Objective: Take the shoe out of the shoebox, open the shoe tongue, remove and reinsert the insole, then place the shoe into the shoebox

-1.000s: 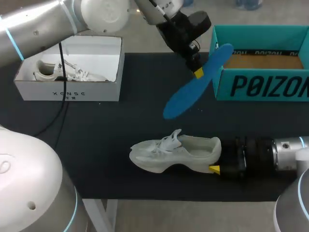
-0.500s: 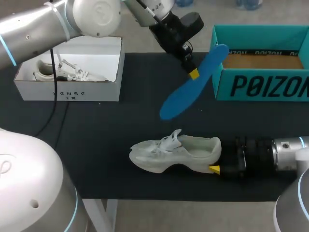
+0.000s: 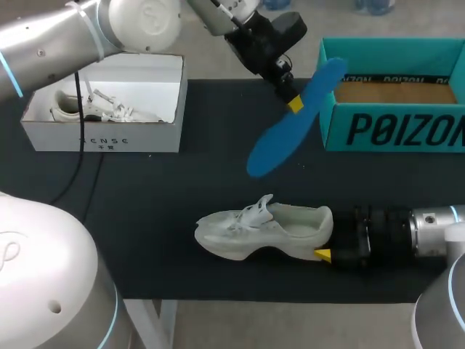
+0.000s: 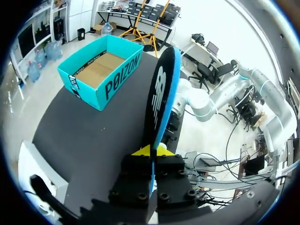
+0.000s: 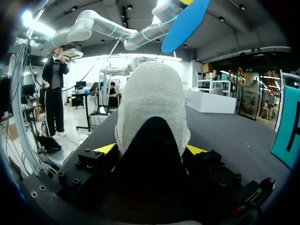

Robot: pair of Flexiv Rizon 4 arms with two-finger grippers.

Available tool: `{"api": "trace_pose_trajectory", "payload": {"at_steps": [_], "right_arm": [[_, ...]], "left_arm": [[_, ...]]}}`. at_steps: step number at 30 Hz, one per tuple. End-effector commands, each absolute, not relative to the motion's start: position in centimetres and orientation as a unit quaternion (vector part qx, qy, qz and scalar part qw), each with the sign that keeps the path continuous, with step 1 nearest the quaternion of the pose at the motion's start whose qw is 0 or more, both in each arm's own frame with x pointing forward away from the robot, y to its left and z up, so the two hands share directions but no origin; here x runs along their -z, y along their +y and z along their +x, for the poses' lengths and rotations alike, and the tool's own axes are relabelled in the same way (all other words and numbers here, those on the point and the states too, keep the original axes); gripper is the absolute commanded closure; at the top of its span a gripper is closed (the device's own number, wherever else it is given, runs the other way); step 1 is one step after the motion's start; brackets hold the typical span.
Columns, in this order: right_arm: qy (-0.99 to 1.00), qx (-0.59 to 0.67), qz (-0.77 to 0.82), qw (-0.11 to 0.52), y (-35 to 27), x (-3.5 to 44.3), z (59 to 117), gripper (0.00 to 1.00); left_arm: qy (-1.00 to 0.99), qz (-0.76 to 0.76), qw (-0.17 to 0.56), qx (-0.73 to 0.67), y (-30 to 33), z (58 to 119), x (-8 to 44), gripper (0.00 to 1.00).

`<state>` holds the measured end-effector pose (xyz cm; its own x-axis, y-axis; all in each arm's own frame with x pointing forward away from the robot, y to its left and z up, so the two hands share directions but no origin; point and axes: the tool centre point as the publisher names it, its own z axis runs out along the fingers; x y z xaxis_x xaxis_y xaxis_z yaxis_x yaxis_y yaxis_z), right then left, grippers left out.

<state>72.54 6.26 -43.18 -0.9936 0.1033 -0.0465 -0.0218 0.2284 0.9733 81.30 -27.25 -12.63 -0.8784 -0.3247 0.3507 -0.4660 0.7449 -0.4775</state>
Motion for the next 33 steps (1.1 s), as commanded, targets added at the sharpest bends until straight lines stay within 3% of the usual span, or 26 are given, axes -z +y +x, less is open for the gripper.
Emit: {"api": "trace_pose_trajectory", "payload": {"at_steps": [1,11,33], "right_arm": [[0.783,-0.619,0.027,0.051,6.4,43.4,72.5,1.00],[0.783,-0.619,0.027,0.051,6.4,43.4,72.5,1.00],[0.783,-0.619,0.027,0.051,6.4,43.4,72.5,1.00]], "left_arm": [[-0.904,0.233,0.146,-0.327,-26.4,81.8,11.5,1.00],[-0.848,0.254,0.259,-0.386,-25.0,84.2,9.5,1.00],[-0.787,0.269,0.307,-0.463,-19.0,89.4,4.4,1.00]]}}
